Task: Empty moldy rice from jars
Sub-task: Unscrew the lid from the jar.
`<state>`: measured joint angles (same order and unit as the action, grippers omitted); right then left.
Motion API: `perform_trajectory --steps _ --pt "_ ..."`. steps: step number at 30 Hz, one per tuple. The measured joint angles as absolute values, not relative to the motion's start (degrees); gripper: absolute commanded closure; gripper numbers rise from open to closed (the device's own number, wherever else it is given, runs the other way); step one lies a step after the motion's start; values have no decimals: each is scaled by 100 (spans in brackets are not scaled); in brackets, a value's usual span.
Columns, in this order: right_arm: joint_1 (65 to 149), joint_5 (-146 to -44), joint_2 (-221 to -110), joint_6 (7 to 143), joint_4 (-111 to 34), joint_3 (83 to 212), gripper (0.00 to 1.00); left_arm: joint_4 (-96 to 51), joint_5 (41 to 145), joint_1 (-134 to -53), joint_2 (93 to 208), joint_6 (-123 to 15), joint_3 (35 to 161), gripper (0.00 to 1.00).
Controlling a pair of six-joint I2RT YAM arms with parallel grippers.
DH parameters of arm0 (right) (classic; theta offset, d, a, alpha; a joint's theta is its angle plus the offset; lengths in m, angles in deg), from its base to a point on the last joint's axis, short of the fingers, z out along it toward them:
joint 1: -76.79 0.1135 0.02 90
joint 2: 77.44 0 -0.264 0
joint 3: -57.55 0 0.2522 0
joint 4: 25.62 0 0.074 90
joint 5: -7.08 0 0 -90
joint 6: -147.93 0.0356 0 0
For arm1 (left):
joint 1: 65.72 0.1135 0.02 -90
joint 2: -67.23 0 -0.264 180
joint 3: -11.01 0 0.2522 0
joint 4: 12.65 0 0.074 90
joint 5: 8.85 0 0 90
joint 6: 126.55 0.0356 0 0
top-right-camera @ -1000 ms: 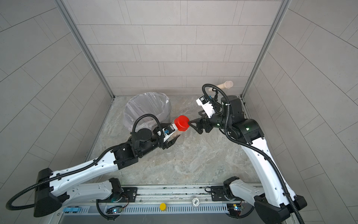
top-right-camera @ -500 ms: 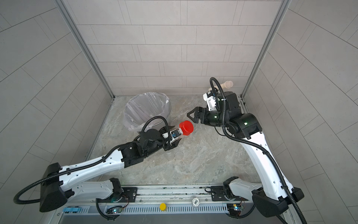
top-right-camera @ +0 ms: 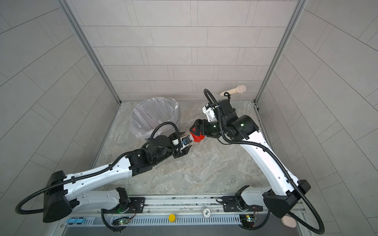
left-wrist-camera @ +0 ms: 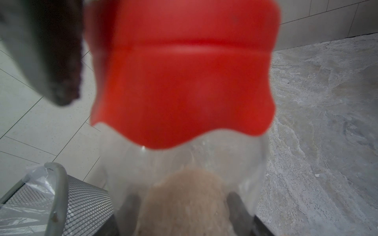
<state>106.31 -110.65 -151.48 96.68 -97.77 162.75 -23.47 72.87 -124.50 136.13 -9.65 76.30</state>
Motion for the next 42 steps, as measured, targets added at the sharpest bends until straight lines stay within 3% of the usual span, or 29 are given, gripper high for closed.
perform_trajectory --steps 7,15,20,27,38,42 --pt "10657 -11025 -15148 9611 -9819 16275 26 -2371 7272 -12450 13615 -948 7630 100" --pt "10795 -10946 -15148 9473 -9840 16275 44 -2388 7259 -12450 13626 -970 7630 100" --pt "10889 -10951 -15148 9182 -9886 16281 62 -2515 7395 -12430 13545 -1099 7617 100" --pt "10944 -11355 -15413 7497 -10278 16681 72 -2513 8081 -12236 13196 -1479 7374 100" --pt "10968 -11784 -15552 4896 -10389 16539 70 -2633 8516 -12144 13040 -1813 7123 100" --pt "10979 -11939 -15220 3886 -10007 16106 76 -2675 8616 -12138 12968 -1802 7090 100"
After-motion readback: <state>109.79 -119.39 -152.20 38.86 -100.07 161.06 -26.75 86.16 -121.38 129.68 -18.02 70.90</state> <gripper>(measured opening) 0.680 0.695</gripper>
